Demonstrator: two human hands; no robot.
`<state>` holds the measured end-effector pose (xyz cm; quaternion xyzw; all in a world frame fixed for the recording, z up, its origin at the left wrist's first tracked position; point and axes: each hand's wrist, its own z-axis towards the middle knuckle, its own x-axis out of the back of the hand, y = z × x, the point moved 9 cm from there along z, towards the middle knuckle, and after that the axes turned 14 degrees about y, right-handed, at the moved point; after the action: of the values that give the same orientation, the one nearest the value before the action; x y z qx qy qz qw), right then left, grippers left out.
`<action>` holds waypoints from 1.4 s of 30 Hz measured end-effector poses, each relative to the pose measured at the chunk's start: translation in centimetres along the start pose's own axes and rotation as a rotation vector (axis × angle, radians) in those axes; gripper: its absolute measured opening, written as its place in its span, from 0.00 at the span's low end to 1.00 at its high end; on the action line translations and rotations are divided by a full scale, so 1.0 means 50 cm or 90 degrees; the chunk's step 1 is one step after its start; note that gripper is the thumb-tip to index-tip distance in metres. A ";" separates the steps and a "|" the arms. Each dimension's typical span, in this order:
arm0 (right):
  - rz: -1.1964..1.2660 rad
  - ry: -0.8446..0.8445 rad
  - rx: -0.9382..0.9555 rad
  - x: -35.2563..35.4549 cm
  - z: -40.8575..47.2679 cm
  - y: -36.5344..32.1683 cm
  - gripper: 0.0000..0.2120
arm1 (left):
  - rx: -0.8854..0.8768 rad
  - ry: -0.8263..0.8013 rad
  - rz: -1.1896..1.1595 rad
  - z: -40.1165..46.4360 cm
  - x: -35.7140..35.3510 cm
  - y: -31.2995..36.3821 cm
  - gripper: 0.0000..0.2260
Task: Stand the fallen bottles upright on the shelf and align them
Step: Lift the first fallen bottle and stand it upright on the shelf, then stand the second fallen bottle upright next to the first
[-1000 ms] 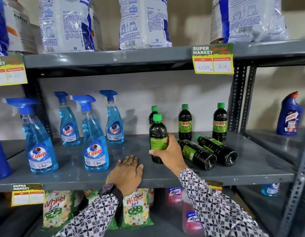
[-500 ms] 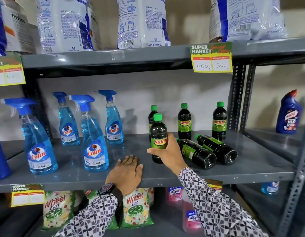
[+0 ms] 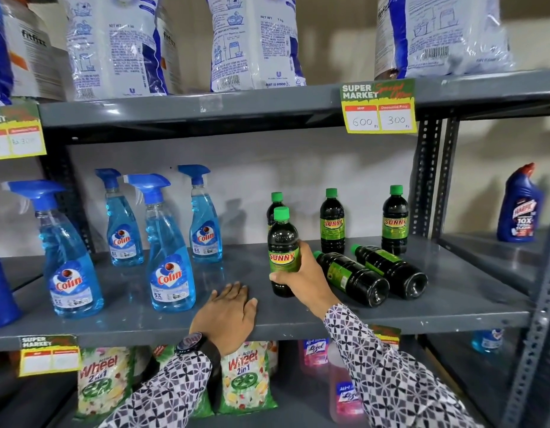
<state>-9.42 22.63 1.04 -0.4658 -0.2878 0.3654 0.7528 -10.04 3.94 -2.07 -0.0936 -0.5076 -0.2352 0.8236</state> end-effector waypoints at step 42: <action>-0.608 -0.040 -0.073 0.235 0.053 -0.023 0.38 | -0.018 -0.014 0.008 0.000 -0.009 0.000 0.27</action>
<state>-4.46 33.20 4.22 -0.3113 -0.5119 -0.0234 0.8003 -10.22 4.07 -2.48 -0.1111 -0.5129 -0.2364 0.8177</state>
